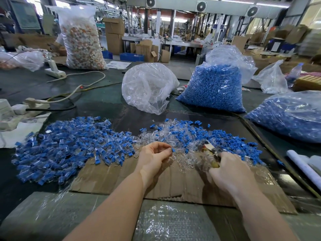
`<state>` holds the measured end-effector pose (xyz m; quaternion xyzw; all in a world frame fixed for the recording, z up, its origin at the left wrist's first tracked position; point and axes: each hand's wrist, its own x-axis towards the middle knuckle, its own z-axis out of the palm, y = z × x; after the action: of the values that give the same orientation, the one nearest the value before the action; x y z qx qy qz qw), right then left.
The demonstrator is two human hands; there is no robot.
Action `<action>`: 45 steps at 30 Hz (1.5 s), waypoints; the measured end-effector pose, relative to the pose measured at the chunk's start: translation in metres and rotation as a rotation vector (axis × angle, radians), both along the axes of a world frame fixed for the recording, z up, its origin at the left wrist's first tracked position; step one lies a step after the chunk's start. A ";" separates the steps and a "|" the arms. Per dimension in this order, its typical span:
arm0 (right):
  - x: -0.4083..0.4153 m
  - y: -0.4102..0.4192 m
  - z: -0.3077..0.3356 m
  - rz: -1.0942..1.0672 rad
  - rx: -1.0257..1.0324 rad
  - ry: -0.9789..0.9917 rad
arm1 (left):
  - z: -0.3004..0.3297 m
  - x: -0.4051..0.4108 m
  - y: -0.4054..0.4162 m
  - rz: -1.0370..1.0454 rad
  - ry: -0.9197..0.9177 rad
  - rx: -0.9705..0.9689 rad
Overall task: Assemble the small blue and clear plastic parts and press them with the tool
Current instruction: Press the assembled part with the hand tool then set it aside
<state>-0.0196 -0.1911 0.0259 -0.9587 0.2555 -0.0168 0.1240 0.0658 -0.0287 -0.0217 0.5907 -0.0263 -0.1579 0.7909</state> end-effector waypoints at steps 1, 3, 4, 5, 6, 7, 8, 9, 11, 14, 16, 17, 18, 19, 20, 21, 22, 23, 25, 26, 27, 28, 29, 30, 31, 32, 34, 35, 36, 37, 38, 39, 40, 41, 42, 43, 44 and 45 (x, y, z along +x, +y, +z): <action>0.001 0.003 0.003 0.035 0.036 -0.016 | 0.000 0.001 0.000 0.004 0.006 0.000; 0.004 0.011 0.007 0.110 0.212 0.001 | 0.000 0.003 0.001 0.014 0.009 0.010; 0.006 0.016 0.010 0.135 0.341 0.015 | 0.000 0.004 0.001 0.023 0.004 0.020; 0.007 0.021 0.012 0.146 0.467 0.030 | 0.000 0.005 0.001 0.031 -0.001 0.028; 0.007 0.026 0.013 0.148 0.557 0.050 | 0.000 0.005 0.001 0.036 -0.003 0.029; 0.007 0.030 0.013 0.148 0.595 0.069 | 0.000 0.005 0.001 0.037 0.000 0.023; 0.008 0.034 0.013 0.148 0.600 0.081 | 0.000 0.005 0.001 0.036 0.004 0.018; 0.009 0.036 0.012 0.146 0.602 0.086 | 0.000 0.005 0.002 0.035 0.005 0.021; 0.011 0.041 0.012 0.142 0.611 0.099 | 0.000 0.005 0.002 0.040 -0.006 0.038; 0.011 0.044 0.016 0.161 0.580 0.134 | 0.001 0.004 0.002 0.047 -0.022 0.070; 0.010 0.046 0.019 0.176 0.564 0.144 | 0.001 0.004 0.001 0.060 -0.032 0.089; 0.010 0.047 0.020 0.182 0.563 0.149 | 0.001 0.004 0.000 0.068 -0.033 0.092; 0.009 0.047 0.021 0.188 0.564 0.158 | 0.001 0.003 0.000 0.073 -0.033 0.095; 0.009 0.048 0.022 0.196 0.568 0.172 | 0.001 0.003 0.000 0.077 -0.035 0.101; 0.008 0.049 0.023 0.204 0.574 0.188 | 0.001 0.003 0.000 0.077 -0.041 0.112; 0.008 0.050 0.024 0.211 0.579 0.202 | 0.002 0.002 0.000 0.075 -0.049 0.124; 0.007 0.050 0.024 0.214 0.582 0.212 | 0.002 0.002 0.000 0.073 -0.055 0.133; 0.007 0.051 0.025 0.216 0.578 0.215 | 0.002 0.002 0.000 0.073 -0.058 0.133; 0.008 0.052 0.024 0.218 0.564 0.206 | 0.003 0.001 0.001 0.074 -0.061 0.125; 0.008 0.052 0.023 0.218 0.553 0.198 | 0.003 0.002 0.001 0.073 -0.061 0.128; 0.009 0.053 0.022 0.218 0.537 0.191 | 0.003 0.001 0.002 0.069 -0.060 0.130; 0.010 0.053 0.021 0.220 0.515 0.183 | 0.003 0.001 0.002 0.065 -0.058 0.128; 0.011 0.054 0.020 0.222 0.489 0.177 | 0.003 0.001 0.003 0.062 -0.058 0.126; 0.012 0.054 0.019 0.226 0.461 0.174 | 0.003 0.001 0.003 0.062 -0.060 0.130; 0.013 0.054 0.017 0.229 0.435 0.171 | 0.003 0.001 0.003 0.062 -0.063 0.140; 0.014 0.053 0.016 0.229 0.415 0.168 | 0.003 0.001 0.003 0.062 -0.065 0.147; 0.015 0.051 0.012 0.221 0.384 0.157 | 0.004 0.000 0.002 0.062 -0.060 0.140; 0.016 0.050 0.010 0.218 0.374 0.149 | 0.004 0.000 0.002 0.063 -0.059 0.136; 0.016 0.049 0.008 0.217 0.374 0.135 | 0.004 0.000 0.002 0.065 -0.059 0.135; 0.016 0.048 0.006 0.218 0.394 0.118 | 0.004 0.000 0.002 0.067 -0.058 0.133; 0.015 0.048 0.005 0.217 0.443 0.096 | 0.004 0.000 0.002 0.072 -0.057 0.131; 0.014 0.048 0.004 0.212 0.517 0.068 | 0.003 0.001 0.002 0.082 -0.058 0.128; 0.012 0.047 0.003 0.204 0.604 0.033 | 0.002 0.001 0.001 0.092 -0.059 0.128; 0.011 0.046 0.002 0.190 0.686 -0.005 | 0.001 0.002 0.001 0.100 -0.063 0.136; 0.009 0.045 0.000 0.170 0.733 -0.046 | 0.000 0.002 0.000 0.104 -0.069 0.151; 0.008 0.043 -0.001 0.147 0.735 -0.090 | -0.001 0.001 0.000 0.109 -0.075 0.164; 0.007 0.040 -0.003 0.126 0.696 -0.125 | -0.001 0.001 -0.001 0.116 -0.076 0.166; 0.006 0.036 -0.006 0.111 0.630 -0.149 | 0.000 0.000 -0.001 0.127 -0.075 0.157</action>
<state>-0.0135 -0.1553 0.0201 -0.8818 0.1857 -0.0002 0.4335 0.0660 -0.0295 -0.0219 0.6569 -0.0060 -0.0870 0.7489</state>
